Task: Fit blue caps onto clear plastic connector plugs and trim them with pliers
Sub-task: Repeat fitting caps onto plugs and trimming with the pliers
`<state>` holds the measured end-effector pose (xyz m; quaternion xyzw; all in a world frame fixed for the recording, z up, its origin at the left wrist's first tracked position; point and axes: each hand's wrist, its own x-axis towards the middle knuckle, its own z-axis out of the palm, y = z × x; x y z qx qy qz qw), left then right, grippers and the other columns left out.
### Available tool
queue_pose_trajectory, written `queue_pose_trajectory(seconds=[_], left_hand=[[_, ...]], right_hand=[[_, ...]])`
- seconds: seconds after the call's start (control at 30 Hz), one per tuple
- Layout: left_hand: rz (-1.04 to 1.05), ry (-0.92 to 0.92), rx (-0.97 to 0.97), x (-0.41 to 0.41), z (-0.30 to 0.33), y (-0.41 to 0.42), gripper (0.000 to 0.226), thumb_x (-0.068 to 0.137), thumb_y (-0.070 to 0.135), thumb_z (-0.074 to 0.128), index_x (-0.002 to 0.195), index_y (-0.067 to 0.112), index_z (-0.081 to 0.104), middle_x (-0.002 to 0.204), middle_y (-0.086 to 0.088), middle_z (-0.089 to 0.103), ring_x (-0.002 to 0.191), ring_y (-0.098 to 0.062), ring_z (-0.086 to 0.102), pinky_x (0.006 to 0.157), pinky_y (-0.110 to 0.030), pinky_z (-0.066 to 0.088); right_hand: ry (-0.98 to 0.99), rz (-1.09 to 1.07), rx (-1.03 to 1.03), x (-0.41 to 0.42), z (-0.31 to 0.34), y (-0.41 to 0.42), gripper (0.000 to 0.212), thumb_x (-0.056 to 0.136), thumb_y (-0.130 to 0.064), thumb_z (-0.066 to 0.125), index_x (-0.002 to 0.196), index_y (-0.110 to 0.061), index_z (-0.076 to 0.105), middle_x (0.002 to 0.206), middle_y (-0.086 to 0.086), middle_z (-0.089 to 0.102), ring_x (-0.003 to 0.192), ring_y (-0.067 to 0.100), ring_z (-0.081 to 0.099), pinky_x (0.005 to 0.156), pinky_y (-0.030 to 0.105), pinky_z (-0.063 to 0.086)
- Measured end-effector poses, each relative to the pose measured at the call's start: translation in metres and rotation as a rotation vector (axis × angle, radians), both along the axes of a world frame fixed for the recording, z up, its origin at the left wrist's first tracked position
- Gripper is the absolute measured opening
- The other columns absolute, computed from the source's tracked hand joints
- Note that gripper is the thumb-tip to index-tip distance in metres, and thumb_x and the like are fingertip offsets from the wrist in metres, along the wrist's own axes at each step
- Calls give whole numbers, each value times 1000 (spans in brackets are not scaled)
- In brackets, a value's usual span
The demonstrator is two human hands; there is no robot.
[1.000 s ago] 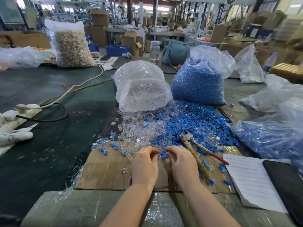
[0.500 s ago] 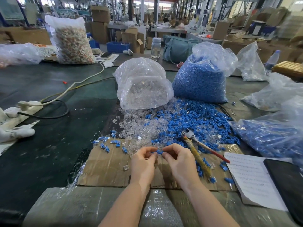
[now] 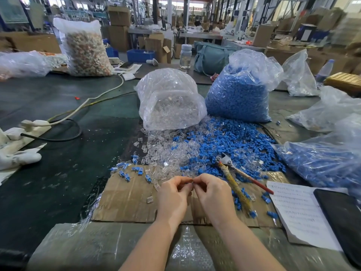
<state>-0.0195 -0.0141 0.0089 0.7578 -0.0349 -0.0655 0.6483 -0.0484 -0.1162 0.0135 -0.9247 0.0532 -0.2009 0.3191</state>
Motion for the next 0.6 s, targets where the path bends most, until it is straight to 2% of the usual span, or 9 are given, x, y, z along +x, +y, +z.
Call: queue_pose_trajectory(seconds=[0.07,0.17,0.23,0.3,0.4,0.5,0.6], left_hand=[[-2,13,-6,0,2,1,19,86,3,61,85,21,69,78,5,70,69,1,63,67,-13,51],[28,72,-74,0,5,0,15,87,2,59,93,14,67,82,-5,70,74,-15,66,72,-28,55],[34,100,-110,0,7,1,15,87,1,59,94,13,64,78,-9,68,68,-18,63,67,-32,54],[30,113,-117,1,8,1,16,87,2,60,91,17,62,74,-9,67,64,-16,62,60,-29,53],[13,107,-92,1,7,0,16,87,2,60,91,18,63,76,-7,68,65,-13,63,59,-23,52],[12,105,-110,0,5,-1,16,86,0,60,90,14,65,71,-5,67,61,-11,61,53,-17,50],[14,97,-115,1,3,-1,17,86,-1,60,86,15,66,68,-3,66,61,-11,61,54,-18,49]], right_hand=[[3,22,32,0,-1,-2,13,89,-14,61,97,-11,71,89,1,70,85,15,62,82,30,49],[33,59,115,0,0,-8,22,87,-15,65,109,-15,69,97,-4,70,91,9,62,87,26,50],[38,66,144,-1,1,-11,29,85,-15,68,114,-17,67,98,-6,70,88,5,62,85,24,51],[14,72,142,-1,1,-14,29,83,-13,70,111,-19,68,95,-9,68,84,3,61,83,21,51],[-9,97,140,-2,2,-15,28,82,-10,70,109,-20,69,90,-15,62,83,-1,58,80,15,48],[-16,116,146,-2,3,-16,25,83,-8,69,105,-18,72,87,-11,63,82,3,59,79,17,49],[-32,122,144,-2,2,-17,21,83,-8,69,101,-17,73,85,-8,63,81,5,59,77,22,50]])
